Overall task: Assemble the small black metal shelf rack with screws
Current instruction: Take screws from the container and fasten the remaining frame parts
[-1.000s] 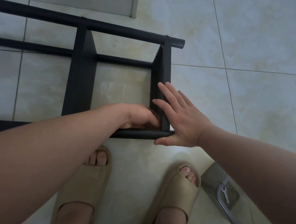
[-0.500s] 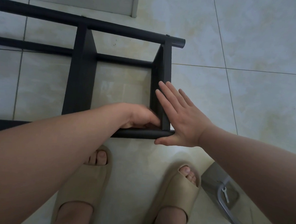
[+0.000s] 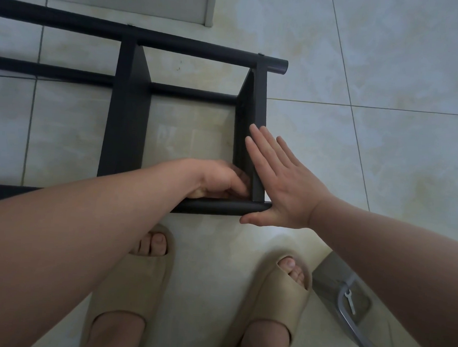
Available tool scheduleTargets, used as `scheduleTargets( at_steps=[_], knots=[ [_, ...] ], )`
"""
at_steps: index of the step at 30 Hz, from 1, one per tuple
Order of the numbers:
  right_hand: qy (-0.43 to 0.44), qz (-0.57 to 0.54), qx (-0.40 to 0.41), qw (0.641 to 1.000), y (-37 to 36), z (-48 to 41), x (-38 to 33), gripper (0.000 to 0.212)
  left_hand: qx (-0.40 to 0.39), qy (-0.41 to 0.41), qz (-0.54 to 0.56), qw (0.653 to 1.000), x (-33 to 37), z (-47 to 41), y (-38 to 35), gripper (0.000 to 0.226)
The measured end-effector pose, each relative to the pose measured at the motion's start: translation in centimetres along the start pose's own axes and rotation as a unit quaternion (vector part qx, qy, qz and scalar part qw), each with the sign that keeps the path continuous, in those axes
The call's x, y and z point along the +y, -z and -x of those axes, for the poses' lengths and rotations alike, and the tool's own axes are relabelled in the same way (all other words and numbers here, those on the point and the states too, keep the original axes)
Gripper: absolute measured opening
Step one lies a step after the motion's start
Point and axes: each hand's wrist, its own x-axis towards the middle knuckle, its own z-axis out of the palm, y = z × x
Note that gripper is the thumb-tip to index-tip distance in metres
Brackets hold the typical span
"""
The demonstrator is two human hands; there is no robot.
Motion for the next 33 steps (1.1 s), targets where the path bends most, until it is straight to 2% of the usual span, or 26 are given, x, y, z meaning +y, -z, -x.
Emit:
scheduleTargets(
  at_steps=[2,6,10,26,33],
  knots=[
    [0.000,-0.001,-0.003,1.000,0.0,0.0,0.0,0.127,-0.004,0.012,0.004,1.000,0.1,0.1,0.0,0.029],
    [-0.003,-0.001,-0.010,1.000,0.0,0.0,0.0,0.127,-0.007,0.054,-0.010,0.998,0.5,0.3,-0.4,0.017],
    [-0.006,-0.005,-0.011,1.000,0.1,0.0,-0.1,0.127,-0.013,0.068,-0.019,0.997,0.5,0.3,-0.5,0.019],
    [-0.026,0.035,-0.066,0.997,1.4,-0.1,-0.4,0.131,0.035,0.039,-0.059,0.997,0.4,0.2,-0.5,0.010],
    [-0.026,0.038,-0.081,0.996,1.0,1.4,-1.9,0.145,-0.002,0.037,-0.076,0.996,-1.5,0.7,-1.8,0.010]
  ],
)
